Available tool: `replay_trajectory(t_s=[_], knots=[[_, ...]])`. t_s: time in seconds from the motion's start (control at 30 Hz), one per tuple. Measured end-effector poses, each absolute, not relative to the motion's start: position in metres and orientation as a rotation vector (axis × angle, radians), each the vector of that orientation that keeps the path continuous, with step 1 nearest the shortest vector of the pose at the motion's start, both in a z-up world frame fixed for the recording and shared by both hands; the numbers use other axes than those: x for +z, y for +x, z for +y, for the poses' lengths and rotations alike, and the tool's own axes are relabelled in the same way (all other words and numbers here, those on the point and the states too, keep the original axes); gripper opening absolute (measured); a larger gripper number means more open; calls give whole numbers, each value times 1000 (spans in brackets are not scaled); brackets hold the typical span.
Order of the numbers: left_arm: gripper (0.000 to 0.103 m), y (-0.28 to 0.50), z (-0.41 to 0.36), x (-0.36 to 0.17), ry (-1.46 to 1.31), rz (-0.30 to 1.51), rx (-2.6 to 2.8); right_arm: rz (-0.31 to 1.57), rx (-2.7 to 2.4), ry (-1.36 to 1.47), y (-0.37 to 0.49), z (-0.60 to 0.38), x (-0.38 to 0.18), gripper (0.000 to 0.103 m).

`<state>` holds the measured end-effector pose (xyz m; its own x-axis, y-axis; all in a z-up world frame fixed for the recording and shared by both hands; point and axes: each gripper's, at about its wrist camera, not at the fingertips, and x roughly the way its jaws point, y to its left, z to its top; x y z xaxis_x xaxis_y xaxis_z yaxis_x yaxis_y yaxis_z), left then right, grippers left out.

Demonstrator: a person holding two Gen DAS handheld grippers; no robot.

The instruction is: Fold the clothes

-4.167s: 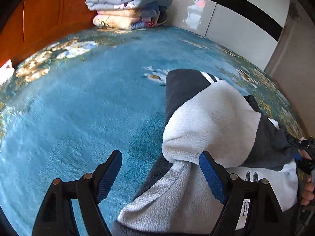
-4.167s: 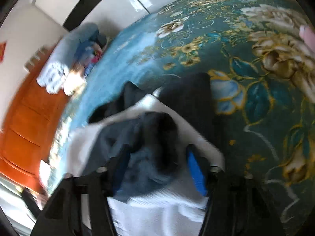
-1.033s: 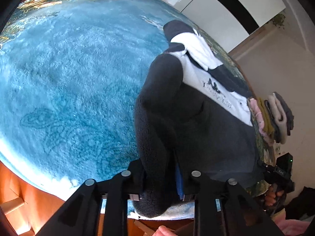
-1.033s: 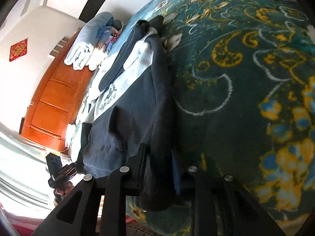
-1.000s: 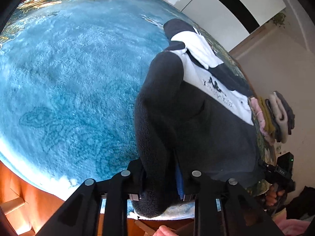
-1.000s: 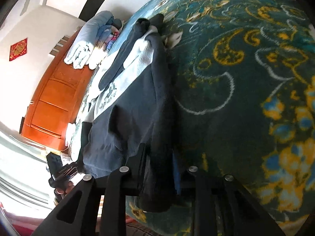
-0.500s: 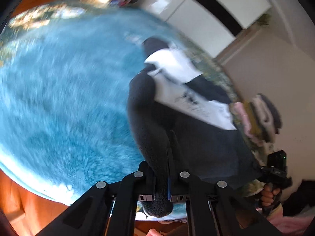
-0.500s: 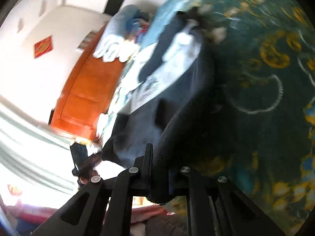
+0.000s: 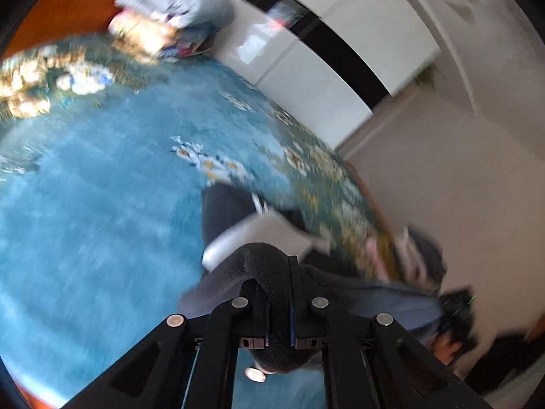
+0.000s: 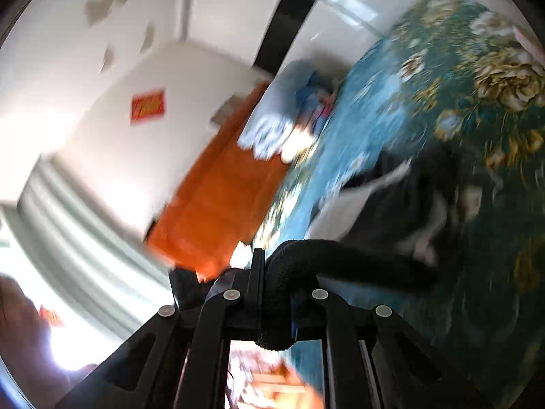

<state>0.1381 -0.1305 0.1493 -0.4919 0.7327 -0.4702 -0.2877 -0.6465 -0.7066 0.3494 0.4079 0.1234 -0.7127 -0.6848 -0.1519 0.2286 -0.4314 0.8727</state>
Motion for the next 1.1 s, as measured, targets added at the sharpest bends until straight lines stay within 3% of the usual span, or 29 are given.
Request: replay_trajectory(t_s=[0.2, 0.4, 0.47, 0.53, 0.6, 0.63, 0.73, 0.77, 0.87, 1.03, 1.1], knots=[[8, 11, -96, 89, -1288, -965, 2058, -1518, -2178, 861, 228, 446, 79, 11], [12, -33, -84, 33, -1401, -1197, 1923, -1712, -2087, 1005, 180, 462, 34, 13], [19, -38, -81, 24, -1422, -1223, 1893, -1774, -2050, 1050, 165, 468, 20, 14], [43, -38, -81, 24, -1397, -1246, 1860, -1814, -1987, 1046, 164, 471, 16, 17], [58, -33, -86, 33, -1293, -1280, 1819, -1861, -1915, 1006, 165, 476, 14, 23], [61, -31, -89, 38, -1240, -1295, 1797, -1880, -1881, 969, 164, 478, 13, 30], [66, -20, -100, 60, -1095, -1260, 1849, -1867, -1916, 908, 171, 487, 24, 49], [67, -14, -106, 67, -1043, -1229, 1901, -1845, -1957, 896, 176, 491, 29, 51], [72, -2, -119, 73, -991, -1145, 2017, -1744, -2091, 978, 185, 493, 32, 51], [71, -9, -98, 37, -1262, -917, 2161, -1546, -2265, 1190, 186, 482, 26, 51], [71, -13, -89, 25, -1304, -908, 2139, -1485, -2285, 1257, 172, 469, 23, 51]])
